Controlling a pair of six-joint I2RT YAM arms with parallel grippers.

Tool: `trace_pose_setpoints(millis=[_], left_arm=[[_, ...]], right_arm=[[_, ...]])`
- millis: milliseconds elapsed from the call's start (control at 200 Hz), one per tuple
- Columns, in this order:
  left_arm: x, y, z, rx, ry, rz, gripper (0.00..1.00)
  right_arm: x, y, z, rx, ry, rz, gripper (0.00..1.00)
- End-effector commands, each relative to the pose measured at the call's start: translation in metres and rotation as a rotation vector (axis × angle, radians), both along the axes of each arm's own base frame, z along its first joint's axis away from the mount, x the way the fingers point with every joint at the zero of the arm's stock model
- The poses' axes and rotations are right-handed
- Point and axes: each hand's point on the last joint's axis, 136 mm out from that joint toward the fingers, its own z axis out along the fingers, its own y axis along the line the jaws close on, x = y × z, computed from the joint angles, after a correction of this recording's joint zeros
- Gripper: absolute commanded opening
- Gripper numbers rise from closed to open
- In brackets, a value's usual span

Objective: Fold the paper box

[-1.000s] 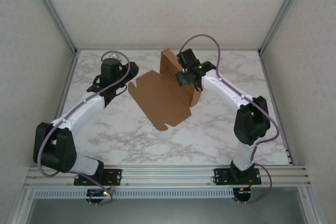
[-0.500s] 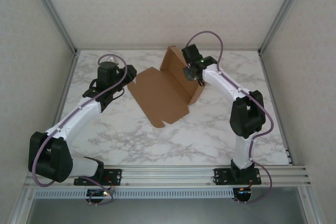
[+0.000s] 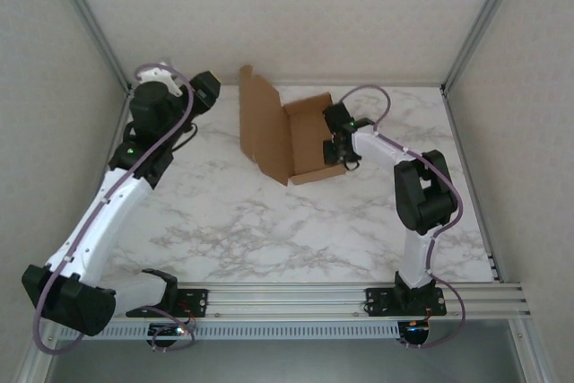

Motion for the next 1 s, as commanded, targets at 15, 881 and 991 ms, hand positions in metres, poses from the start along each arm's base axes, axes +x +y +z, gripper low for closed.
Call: trace_pose_setpoints(millis=[15,881,991], left_arm=[[-0.009,0.009,0.024,0.051,-0.049,0.039,0.58],[-0.049,0.044,-0.074,0.116,0.104,0.161,0.59],[-0.059,0.054,-0.080,0.145,0.107,0.191,0.60]], right_arm=[[-0.027,0.037,0.012,0.249,-0.012,-0.083,0.49],[-0.094,0.095,0.020,0.203,0.023,0.186,0.34],[-0.106,0.127,0.011,0.188,0.051,0.244,0.33]])
